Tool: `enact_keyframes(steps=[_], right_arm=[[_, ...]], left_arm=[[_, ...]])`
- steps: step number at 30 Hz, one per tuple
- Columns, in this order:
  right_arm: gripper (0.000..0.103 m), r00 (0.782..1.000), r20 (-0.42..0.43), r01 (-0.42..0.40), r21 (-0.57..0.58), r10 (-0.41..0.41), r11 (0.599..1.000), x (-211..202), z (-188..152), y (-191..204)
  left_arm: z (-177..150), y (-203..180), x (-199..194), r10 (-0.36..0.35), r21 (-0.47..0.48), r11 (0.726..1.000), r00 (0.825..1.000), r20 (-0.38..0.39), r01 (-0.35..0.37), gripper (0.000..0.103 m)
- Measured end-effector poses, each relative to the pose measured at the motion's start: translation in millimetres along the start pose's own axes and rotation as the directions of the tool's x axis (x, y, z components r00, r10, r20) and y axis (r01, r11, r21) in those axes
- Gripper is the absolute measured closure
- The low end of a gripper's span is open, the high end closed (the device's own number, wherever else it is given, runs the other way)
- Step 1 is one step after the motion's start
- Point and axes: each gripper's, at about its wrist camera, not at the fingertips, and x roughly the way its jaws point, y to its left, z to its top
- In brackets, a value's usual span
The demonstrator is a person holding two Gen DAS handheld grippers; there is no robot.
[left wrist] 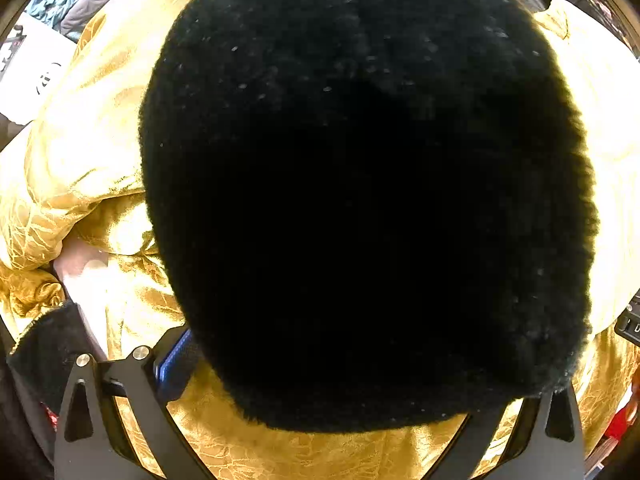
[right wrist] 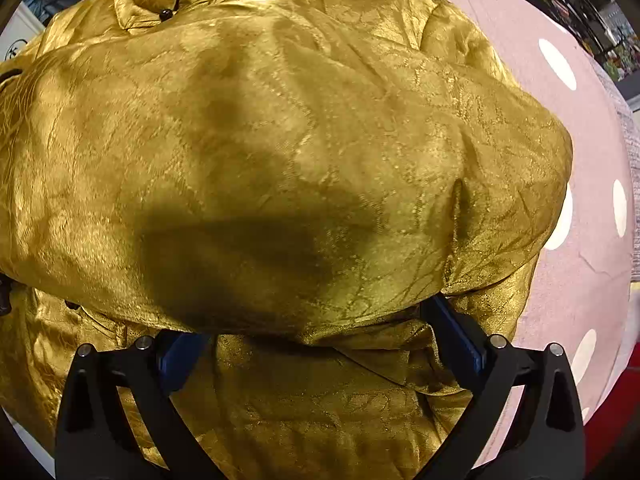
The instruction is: Fold large clothes
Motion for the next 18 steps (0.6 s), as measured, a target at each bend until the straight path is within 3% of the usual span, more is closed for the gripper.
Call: enact_keyframes(steps=[7,9,14,18], right_arm=[[0.005,0.999,-0.033,0.01,-0.013,-0.01,1.0,-5,5,5],[0.005,0.999,-0.046,0.011,0.0,-0.011,1.0,-15,4,7],[0.005,0.995,0.095,-0.021,0.033,0.018,0.999,-62,-6,8],[0.005,0.987,0.151,-0.053,-0.011,0.054,0.999,-87,-30,20]], left_arm=[[-6,6,-10,0.027,-0.003,1.0,1.0,0.006,-0.027,0.005],[-14,12,-22,0.052,-0.027,0.998,0.998,0.048,-0.05,0.006],[-49,38,-54,0.06,-0.067,0.997,0.984,0.167,-0.049,0.006],[-94,77,-66,0.043,-0.18,0.984,0.977,0.208,-0.005,0.006]])
